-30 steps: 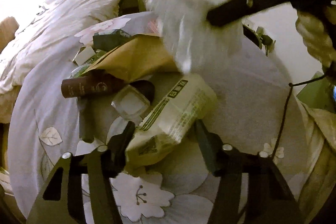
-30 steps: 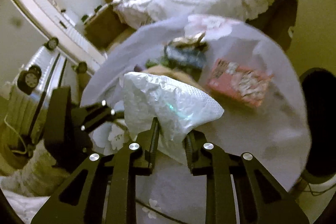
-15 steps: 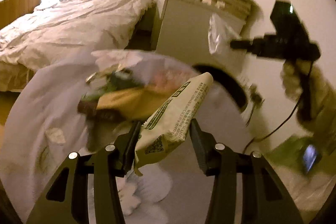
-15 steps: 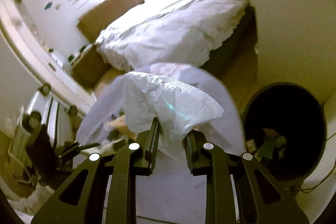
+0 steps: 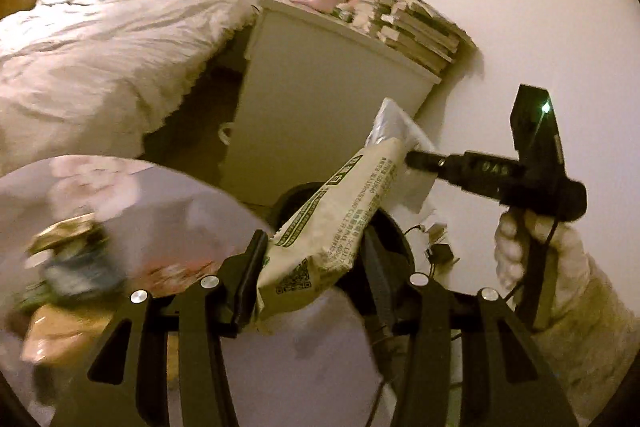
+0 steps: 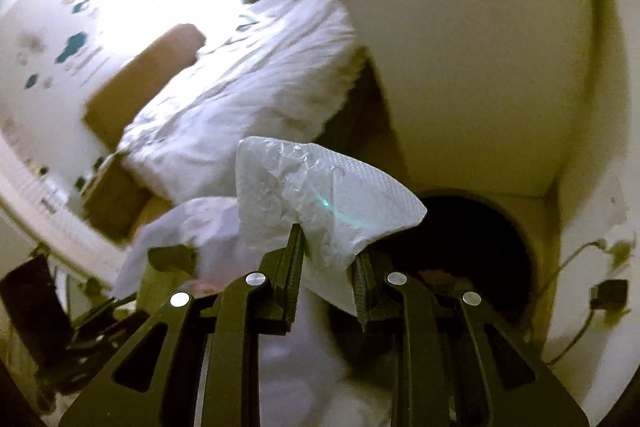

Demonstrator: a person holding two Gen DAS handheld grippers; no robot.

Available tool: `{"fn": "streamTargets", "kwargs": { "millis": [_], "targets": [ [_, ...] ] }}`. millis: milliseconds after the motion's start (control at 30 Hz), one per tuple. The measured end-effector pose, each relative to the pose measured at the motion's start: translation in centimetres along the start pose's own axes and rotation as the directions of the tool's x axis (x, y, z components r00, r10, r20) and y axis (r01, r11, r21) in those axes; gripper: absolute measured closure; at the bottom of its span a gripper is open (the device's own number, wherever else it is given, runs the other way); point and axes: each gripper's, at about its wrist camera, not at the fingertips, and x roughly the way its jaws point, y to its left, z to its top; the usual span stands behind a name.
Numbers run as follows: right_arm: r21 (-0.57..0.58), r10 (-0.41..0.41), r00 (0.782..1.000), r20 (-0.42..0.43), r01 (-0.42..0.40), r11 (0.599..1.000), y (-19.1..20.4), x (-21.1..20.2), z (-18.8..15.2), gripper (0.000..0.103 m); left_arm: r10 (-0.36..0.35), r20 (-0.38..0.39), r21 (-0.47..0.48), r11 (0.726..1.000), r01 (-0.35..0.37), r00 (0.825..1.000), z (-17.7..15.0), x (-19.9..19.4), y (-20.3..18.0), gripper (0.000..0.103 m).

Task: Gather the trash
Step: 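Carry the snack bag and foam wrapper to the bin and release both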

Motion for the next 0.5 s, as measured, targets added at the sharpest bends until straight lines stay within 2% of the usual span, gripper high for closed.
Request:
{"fn": "streamTargets", "kwargs": {
  "millis": [267,500],
  "targets": [
    [0.099,-0.084,0.996,-0.043,0.088,0.991,-6.8,2.7,-0.5,0.08,-0.027,-0.089,-0.02,0.999,0.025,0.996,1.6,7.5,-2.2,0.055],
    [0.149,-0.101,0.992,-0.073,0.111,0.983,-9.4,4.3,-1.7,0.08,-0.017,-0.148,-0.012,1.0,0.015,0.989,1.1,10.9,-2.6,0.055]
  ]
}}
